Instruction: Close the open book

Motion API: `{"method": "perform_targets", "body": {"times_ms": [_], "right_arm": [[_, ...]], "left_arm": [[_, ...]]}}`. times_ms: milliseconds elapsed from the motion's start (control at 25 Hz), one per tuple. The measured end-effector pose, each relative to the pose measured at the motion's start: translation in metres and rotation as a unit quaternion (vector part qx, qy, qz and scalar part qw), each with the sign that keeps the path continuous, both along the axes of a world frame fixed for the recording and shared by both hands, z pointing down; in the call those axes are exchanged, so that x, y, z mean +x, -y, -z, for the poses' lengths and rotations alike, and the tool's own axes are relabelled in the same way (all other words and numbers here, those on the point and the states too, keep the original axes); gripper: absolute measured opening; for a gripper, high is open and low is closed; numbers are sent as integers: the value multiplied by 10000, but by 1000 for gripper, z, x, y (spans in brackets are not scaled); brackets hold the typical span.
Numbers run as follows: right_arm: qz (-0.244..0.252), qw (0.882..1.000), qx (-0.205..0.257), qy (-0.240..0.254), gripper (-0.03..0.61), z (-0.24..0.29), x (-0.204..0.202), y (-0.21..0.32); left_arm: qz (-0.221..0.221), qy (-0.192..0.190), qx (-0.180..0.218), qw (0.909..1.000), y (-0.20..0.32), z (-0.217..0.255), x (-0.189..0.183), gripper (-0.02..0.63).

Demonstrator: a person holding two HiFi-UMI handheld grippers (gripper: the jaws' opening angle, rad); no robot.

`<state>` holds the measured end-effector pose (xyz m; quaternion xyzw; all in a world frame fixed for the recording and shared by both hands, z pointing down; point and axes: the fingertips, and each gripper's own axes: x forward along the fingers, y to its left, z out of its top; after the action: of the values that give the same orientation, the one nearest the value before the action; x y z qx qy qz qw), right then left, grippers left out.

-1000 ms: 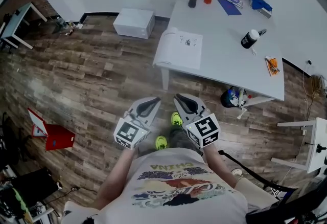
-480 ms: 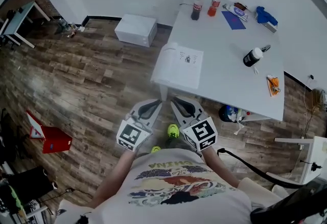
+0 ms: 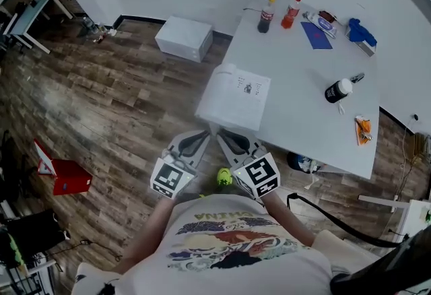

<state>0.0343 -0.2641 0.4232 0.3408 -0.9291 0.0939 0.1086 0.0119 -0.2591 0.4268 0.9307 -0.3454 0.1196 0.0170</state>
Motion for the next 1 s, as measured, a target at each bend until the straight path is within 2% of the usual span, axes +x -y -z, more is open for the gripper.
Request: {"method": "perform_targets", "body": {"times_ms": [200,400,800,1000], "right_arm": [[204,9996,-129,-109,35,-17,2,18],[215,9992,-267,-185,35,-28,-1,39],[-32,9978,-500,-423,35,-67,-26,71],[-221,9975,-560,-368,35,-86,-31,79]], "left_arm": [[133,86,-49,9999,19,-14,-2,15],[-225,456,95,9987,31,-22,0,15],[-299,455,-147,9984,61,-61,-28,18],[-416,452,-193,9979,70,-87,-36,52]]}}
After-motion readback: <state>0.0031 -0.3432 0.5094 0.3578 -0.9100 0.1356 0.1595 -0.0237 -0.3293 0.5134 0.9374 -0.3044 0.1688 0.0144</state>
